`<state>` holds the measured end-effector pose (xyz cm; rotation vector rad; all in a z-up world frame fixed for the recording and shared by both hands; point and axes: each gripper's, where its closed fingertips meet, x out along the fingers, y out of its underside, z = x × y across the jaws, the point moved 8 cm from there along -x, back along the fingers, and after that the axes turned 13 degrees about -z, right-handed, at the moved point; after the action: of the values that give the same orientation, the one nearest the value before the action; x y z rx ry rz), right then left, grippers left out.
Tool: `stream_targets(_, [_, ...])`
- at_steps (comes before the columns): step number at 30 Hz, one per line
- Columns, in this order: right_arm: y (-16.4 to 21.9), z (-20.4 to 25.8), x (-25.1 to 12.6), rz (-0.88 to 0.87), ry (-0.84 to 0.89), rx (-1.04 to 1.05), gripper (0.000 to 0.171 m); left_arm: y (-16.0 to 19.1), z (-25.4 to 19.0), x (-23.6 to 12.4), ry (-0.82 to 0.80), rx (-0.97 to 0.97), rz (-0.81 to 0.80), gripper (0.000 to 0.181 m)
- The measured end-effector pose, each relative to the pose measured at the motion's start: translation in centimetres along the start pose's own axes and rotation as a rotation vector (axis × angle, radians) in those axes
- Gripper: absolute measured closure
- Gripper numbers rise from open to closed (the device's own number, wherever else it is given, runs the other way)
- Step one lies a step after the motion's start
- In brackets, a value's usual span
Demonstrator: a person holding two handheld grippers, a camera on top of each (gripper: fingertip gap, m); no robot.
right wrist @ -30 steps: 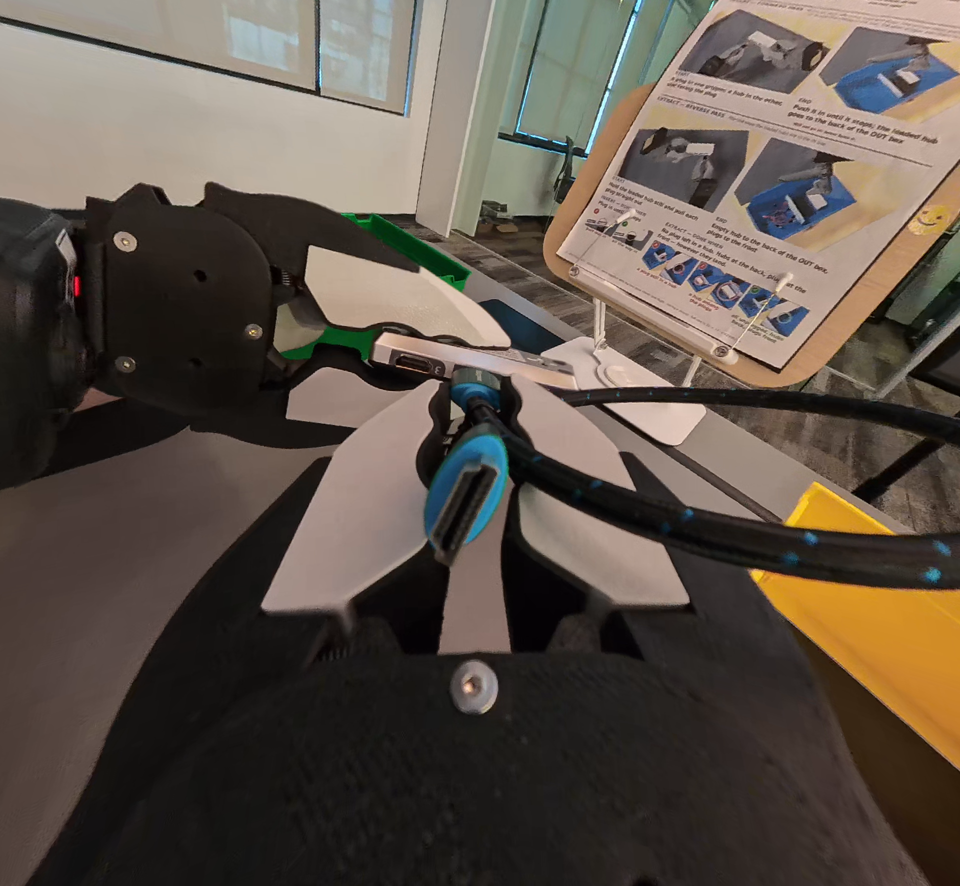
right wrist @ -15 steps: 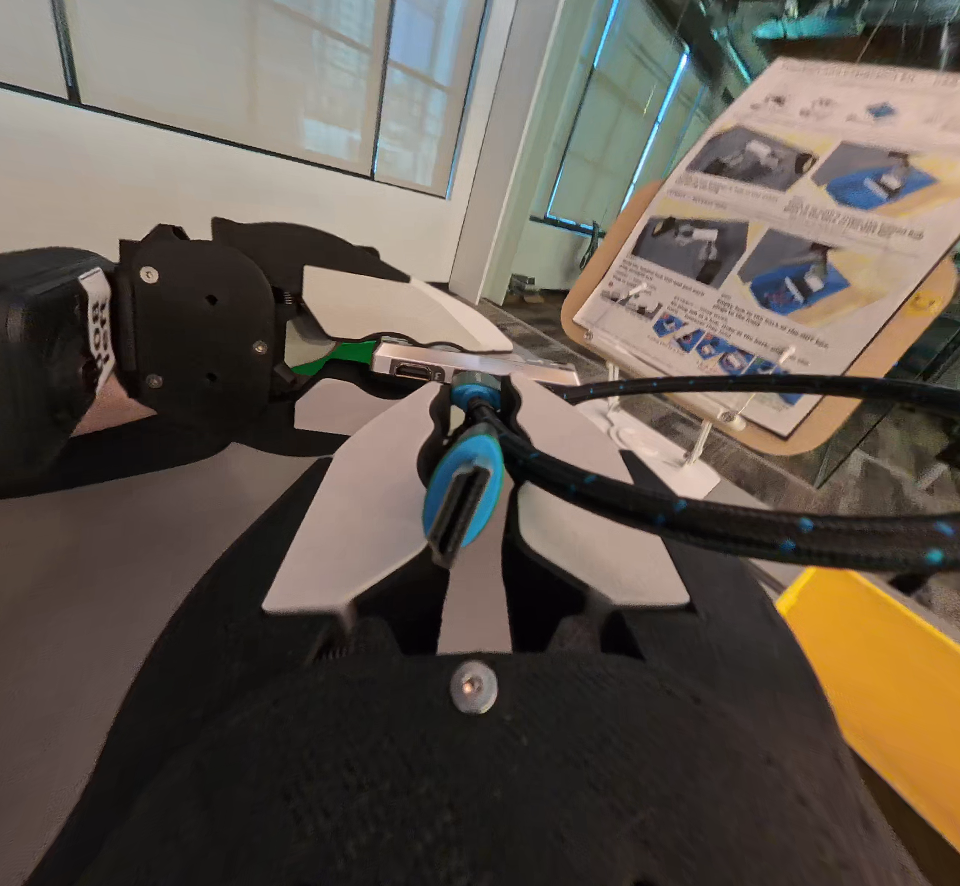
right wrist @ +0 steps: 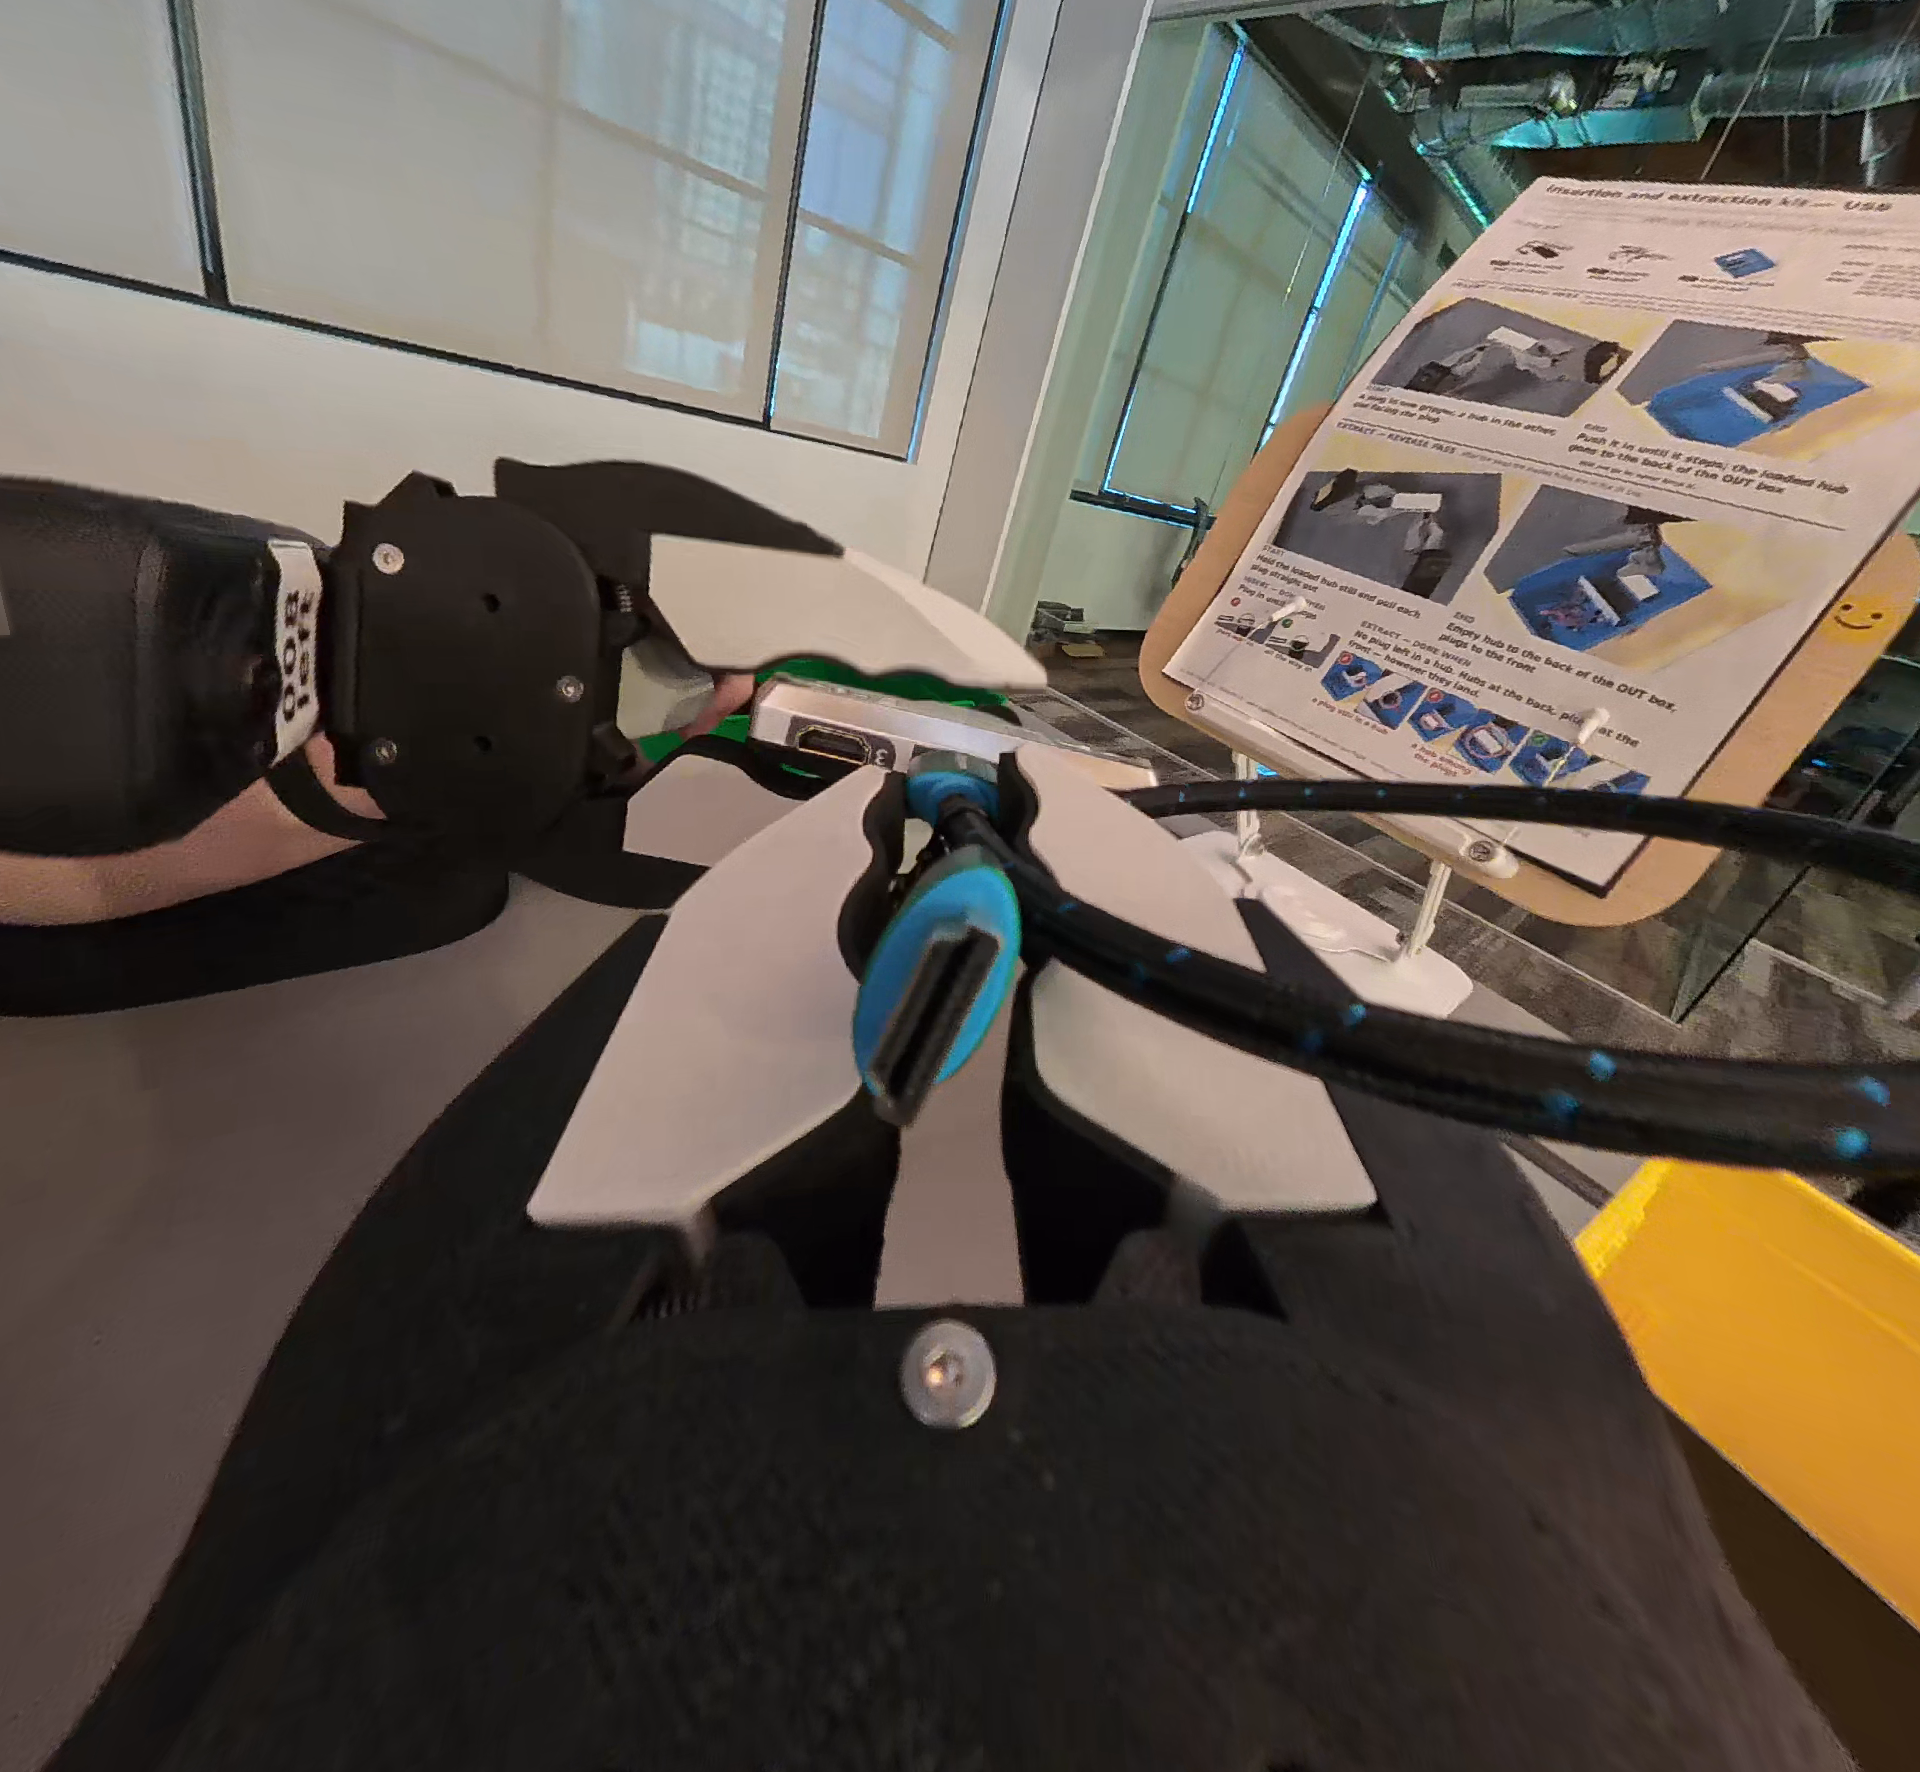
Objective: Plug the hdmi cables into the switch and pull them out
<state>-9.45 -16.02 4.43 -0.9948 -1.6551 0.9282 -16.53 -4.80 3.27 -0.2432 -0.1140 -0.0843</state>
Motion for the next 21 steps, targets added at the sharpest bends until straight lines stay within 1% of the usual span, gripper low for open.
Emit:
stream_targets(1, [0.0,0.0,0.1,0.0,-0.004,0.002,0.155,0.0,-0.1,0.0,0.004,0.025,0.003,0.156])
stream_targets(3, [0.0,0.0,0.1,-0.009,-0.016,0.016,0.155,0.0,-0.1,-0.2,-0.009,0.05,-0.007,0.159])
stream_targets(5, [-0.1,0.2,0.1,-0.011,-0.011,0.028,0.155,-0.1,0.1,-0.4,0.0,0.042,-0.02,0.159])
stream_targets(8, [-0.7,0.7,0.2,-0.024,-0.005,0.042,0.153,-0.4,0.5,-0.8,-0.038,0.084,-0.036,0.16])
stream_targets(10, [-0.9,0.9,0.3,-0.014,-0.001,0.04,0.153,-0.6,0.8,-0.9,-0.028,0.079,-0.031,0.16])
stream_targets(14, [-1.5,1.3,0.5,-0.012,-0.009,0.023,0.157,-0.8,1.2,-1.2,-0.059,0.1,-0.041,0.16])
stream_targets(18, [-1.8,1.4,0.6,0.011,-0.012,0.022,0.155,-0.9,1.2,-1.3,-0.06,0.093,-0.04,0.16])
stream_targets(21, [-2.0,1.4,0.5,-0.007,-0.029,0.035,0.155,-1.2,1.4,-1.4,-0.07,0.092,-0.046,0.161])
